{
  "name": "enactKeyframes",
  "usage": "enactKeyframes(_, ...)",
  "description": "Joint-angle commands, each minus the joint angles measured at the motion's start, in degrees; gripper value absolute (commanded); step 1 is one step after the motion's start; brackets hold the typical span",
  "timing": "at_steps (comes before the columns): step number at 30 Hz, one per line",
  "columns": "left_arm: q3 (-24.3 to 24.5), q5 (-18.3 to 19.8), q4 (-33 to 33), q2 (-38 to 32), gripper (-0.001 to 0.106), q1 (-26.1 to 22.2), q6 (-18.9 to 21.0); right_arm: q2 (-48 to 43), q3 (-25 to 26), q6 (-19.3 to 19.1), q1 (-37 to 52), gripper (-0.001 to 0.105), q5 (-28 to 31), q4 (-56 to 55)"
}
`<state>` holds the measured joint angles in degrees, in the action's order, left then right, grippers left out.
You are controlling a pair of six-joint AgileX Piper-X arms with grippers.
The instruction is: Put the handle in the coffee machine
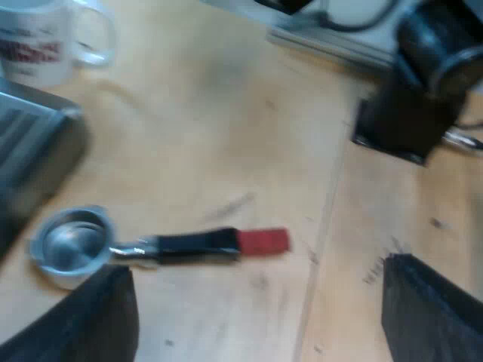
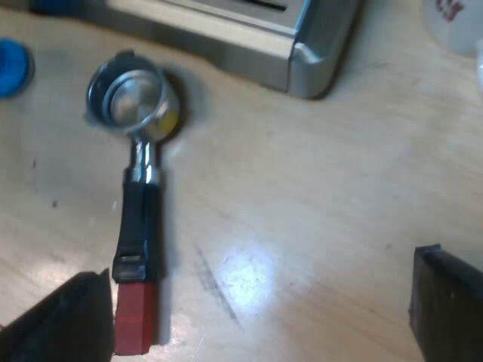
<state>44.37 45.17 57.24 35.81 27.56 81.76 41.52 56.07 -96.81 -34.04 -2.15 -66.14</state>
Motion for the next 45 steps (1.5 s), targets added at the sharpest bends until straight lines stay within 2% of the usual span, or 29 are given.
enactKeyframes(1,0.6,0.5,1.7,0.5,0.068,3.3,-1.9,1.3,0.8,2.2,-3.8,0.081,3.2,-0.2)
enactKeyframes(4,0.6,0.3,2.7,0.7,0.068,5.8,-3.8,3.2,0.7,4.4,-7.4,0.081,4.8,-0.2)
enactKeyframes(7,0.6,-1.5,2.7,0.7,0.068,7.3,-3.8,4.7,0.4,5.9,-9.3,0.081,4.9,-0.2)
enactKeyframes(15,0.6,-3.3,3.2,0.7,0.068,7.4,-3.8,8.3,0.4,7.3,-10.8,0.081,4.9,-0.2)
enactKeyframes(18,0.6,-3.3,3.5,0.7,0.068,7.4,-3.8,9.6,0.4,9.3,-10.8,0.080,4.9,-0.2)
enactKeyframes(24,0.6,-3.3,4.7,0.7,0.068,7.4,-4.8,12.5,0.4,11.5,-10.8,0.054,4.2,-0.3)
enactKeyframes(25,0.6,-3.3,4.7,0.7,0.068,7.4,-4.8,13.6,0.4,11.6,-10.8,0.045,2.8,-0.3)
enactKeyframes(26,0.6,-3.3,4.7,0.7,0.068,7.4,-4.8,14.2,0.4,11.7,-10.8,0.040,2.2,-0.3)
enactKeyframes(27,0.6,-3.3,4.7,0.7,0.068,7.4,-4.8,14.5,0.4,11.8,-10.8,0.039,1.8,-0.3)
enactKeyframes(30,0.6,-3.3,4.9,0.7,0.068,7.4,-4.8,16.2,0.4,12.3,-10.8,0.025,0.8,-0.3)
enactKeyframes(32,0.6,-3.3,5.6,0.7,0.068,7.4,-5.1,17.7,0.4,12.2,-10.8,0.010,0.8,-0.6)
enactKeyframes(33,0.4,-3.3,5.9,0.7,0.068,7.4,-5.3,18.0,0.4,12.2,-10.9,0.007,0.5,-0.6)
enactKeyframes(34,0.3,-3.3,6.2,0.7,0.068,7.4,-5.7,18.5,0.4,12.2,-11.1,0.000,0.2,-0.6)
enactKeyframes(40,-0.6,-3.3,8.1,0.7,0.068,7.4,-7.5,20.1,0.4,13.6,-15.8,0.000,0.2,-0.6)
enactKeyframes(42,-2.2,-3.3,8.8,0.7,0.068,7.4,-7.6,20.3,0.4,14.4,-16.7,0.000,0.3,-0.6)
enactKeyframes(43,-2.8,-3.3,8.8,0.7,0.068,7.4,-7.6,21.1,0.4,16.5,-19.1,0.000,1.3,-0.6)
enactKeyframes(45,-3.2,-3.3,8.8,0.7,0.068,7.4,-7.6,21.7,0.2,17.4,-20.6,0.000,2.2,-0.6)
